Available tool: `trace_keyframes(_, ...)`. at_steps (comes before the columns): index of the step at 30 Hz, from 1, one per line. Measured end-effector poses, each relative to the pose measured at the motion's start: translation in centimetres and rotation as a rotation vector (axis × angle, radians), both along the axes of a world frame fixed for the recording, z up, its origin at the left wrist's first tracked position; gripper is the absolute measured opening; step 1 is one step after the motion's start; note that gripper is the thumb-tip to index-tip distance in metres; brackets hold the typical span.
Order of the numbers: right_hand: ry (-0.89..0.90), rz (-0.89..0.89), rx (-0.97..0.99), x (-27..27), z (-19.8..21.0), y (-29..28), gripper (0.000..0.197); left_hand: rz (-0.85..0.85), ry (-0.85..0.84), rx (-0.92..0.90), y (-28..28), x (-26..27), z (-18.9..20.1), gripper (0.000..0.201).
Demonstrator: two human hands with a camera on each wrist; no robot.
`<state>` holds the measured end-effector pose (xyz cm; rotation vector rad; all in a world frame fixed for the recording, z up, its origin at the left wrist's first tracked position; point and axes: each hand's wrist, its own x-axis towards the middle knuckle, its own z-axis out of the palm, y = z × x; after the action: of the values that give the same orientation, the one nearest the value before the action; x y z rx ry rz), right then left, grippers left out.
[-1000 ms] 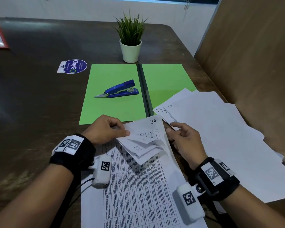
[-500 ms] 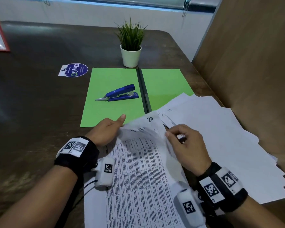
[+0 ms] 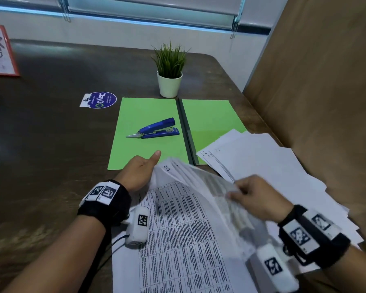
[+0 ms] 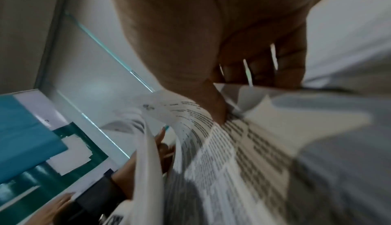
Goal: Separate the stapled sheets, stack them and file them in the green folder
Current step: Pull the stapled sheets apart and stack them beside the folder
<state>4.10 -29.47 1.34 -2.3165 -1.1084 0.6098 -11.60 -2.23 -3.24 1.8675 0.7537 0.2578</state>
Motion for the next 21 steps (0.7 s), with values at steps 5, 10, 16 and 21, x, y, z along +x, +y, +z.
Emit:
trace_keyframes(5, -0.266, -0.282, 0.536, 3.9, 9.6, -0.2, 0.020, 0.006, -0.084, -0.135, 0.0, 0.3, -0.3, 0.073)
trace_keyframes(10, -0.548, -0.241, 0.820, 4.2, 15.8, -0.1, 0.010, -0.020, -0.083, -0.175, -0.2, 0.1, -0.1, 0.026)
trace_keyframes(16, -1.134, 0.019, 0.448, 2.4, 12.3, 0.6, 0.024, -0.084, -0.034, -0.009, -0.1, -0.2, -0.1, 0.013)
trace_keyframes(21, -0.952, 0.146, -0.227, 1.7, 4.1, 2.0, 0.038, -0.073, -0.025, 0.008, -0.4, -0.4, 0.1, 0.012)
